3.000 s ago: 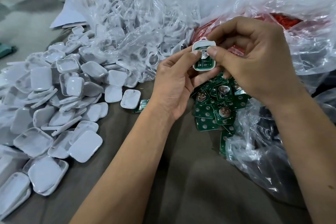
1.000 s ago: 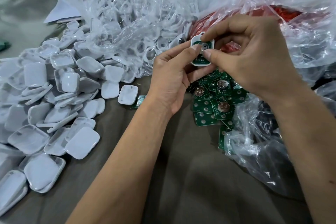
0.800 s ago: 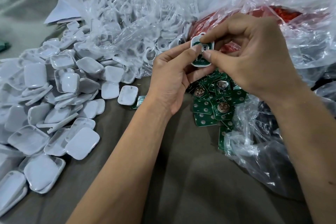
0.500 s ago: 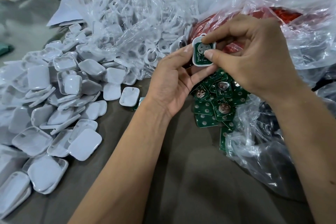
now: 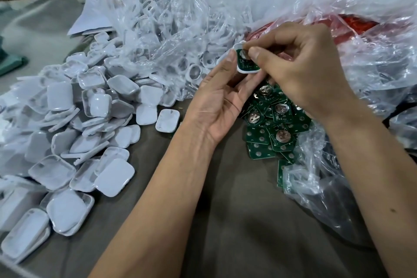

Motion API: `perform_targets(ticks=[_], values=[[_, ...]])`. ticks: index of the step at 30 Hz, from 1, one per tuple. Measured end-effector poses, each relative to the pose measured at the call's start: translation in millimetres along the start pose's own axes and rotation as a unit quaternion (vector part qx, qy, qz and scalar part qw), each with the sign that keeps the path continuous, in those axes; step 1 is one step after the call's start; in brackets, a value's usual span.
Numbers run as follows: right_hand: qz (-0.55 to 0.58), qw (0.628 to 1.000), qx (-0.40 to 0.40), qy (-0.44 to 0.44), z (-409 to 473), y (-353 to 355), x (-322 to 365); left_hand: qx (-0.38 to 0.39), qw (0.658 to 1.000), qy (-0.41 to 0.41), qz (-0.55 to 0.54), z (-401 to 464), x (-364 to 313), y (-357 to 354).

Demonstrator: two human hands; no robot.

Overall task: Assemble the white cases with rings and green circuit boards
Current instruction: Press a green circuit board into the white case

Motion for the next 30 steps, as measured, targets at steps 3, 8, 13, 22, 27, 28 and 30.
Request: perform_targets(ticks=[3, 8, 13, 22, 27, 28, 30], values=[[0.009, 1.000, -0.024, -0.006, 1, -1, -3, 0.003, 1.000, 0.010, -0.004, 0, 1, -1], [0.046, 0.998, -0.023, -0.045, 0, -1, -6, -0.003, 1.000, 0.022, -0.010, 1, 4, 0], [0.002, 0.999, -0.026, -0.034, 3, 0, 7, 0.003, 0.999, 0.011, -0.033, 0, 1, -2], [-0.110, 0.992, 0.054, 0.019, 25, -16, 35, 0.012, 0.997, -0.030, -0.067, -1, -18, -4], [-0.087, 0.992, 0.081, 0.051, 33, -28, 48, 0.017, 0.993, -0.062, -0.095, -3, -32, -3], [-0.057, 0.994, 0.075, 0.053, 34, -29, 49, 0.022, 0.993, -0.069, -0.098, -4, -37, -3], [0.011, 0.998, 0.041, 0.038, 36, -26, 45, 0.027, 0.991, -0.078, -0.109, -5, -47, -1]])
Point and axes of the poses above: each hand's wrist, its own z-axis towards the middle knuckle, its own y-axis out of the back of the hand, x = y × z, the point moved 7 cm from there along z, towards the middle knuckle, and after that the axes turned 7 degrees about -x, right-handed, at the moved point
